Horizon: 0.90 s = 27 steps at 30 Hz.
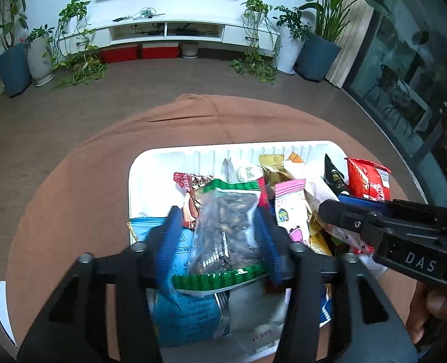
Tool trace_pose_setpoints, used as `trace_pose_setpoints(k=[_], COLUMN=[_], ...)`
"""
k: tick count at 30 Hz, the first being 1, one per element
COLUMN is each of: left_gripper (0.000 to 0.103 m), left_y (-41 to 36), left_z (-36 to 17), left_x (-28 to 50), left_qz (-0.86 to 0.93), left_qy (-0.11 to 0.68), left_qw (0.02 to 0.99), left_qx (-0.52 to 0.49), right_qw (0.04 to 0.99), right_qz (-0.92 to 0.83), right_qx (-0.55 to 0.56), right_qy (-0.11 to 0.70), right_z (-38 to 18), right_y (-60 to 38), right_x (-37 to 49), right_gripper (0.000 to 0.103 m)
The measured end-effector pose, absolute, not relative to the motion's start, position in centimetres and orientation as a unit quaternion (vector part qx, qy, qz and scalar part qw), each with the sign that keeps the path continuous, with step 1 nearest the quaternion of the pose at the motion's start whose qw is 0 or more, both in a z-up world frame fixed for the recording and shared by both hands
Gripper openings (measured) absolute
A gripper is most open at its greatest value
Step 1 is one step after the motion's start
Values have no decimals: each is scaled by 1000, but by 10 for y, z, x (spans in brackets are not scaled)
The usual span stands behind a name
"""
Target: Organize snacks
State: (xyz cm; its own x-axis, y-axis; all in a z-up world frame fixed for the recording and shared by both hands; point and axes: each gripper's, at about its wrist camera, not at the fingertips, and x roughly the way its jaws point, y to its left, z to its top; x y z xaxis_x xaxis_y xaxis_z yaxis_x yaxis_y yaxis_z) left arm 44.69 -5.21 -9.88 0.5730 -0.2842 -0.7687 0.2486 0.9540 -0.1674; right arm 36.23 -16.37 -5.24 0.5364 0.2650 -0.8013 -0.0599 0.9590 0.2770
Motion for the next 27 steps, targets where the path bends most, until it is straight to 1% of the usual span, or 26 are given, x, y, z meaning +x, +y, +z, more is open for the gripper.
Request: trace_pose_setpoints(k=[4, 5, 7, 8, 9, 10, 12, 14, 18, 19, 21, 22, 27], left_gripper=[51, 54, 60, 65, 67, 71, 72, 78, 81, 83, 93, 102, 103], left_y=[-50, -50, -46, -45, -44, -42, -41, -39, -37, -37, -33, -31, -27], left_z=[-97, -97, -93, -91, -90, -88, -85, -80, -63, -59, -47, -42, -7], left_x=[446, 447, 438, 435, 432, 429, 425, 419, 402, 397, 381, 374, 322], left_qz=[-152, -152, -149, -148, -147, -146, -144, -144, -143, -142, -137, -135, -121], left_qy=[435, 434, 431, 429, 428, 427, 424, 418, 400, 393, 378, 368, 303], left_qw=[887, 888, 890, 891, 891, 892, 894, 897, 905, 908, 915, 920, 945], left_qx=[-20, -20, -21, -21, -22, -23, -23, -23, -21, -21, -23, -24, -5], right_qw=[871, 871, 872, 874, 875, 877, 880, 884, 890, 892, 898, 902, 929], right_qz=[93, 93, 93, 94, 93, 92, 89, 86, 84, 85, 88, 89, 88], right_qx=[104, 105, 106, 104, 101, 98, 92, 90, 94, 95, 95, 95, 102], right_qy=[472, 471, 468, 465, 463, 462, 457, 452, 438, 435, 420, 412, 345], right_z=[-51, -51, -49, -47, -46, -44, -40, -36, -24, -21, -12, -7, 23], right_y=[-162, -162, -162, -162, -161, -160, -160, -161, -164, -165, -167, -168, -181], right_x=[360, 360, 358, 356, 355, 354, 350, 346, 336, 333, 323, 317, 274], right_gripper=[28, 29, 35, 40, 45, 48, 55, 59, 66, 67, 71, 72, 88])
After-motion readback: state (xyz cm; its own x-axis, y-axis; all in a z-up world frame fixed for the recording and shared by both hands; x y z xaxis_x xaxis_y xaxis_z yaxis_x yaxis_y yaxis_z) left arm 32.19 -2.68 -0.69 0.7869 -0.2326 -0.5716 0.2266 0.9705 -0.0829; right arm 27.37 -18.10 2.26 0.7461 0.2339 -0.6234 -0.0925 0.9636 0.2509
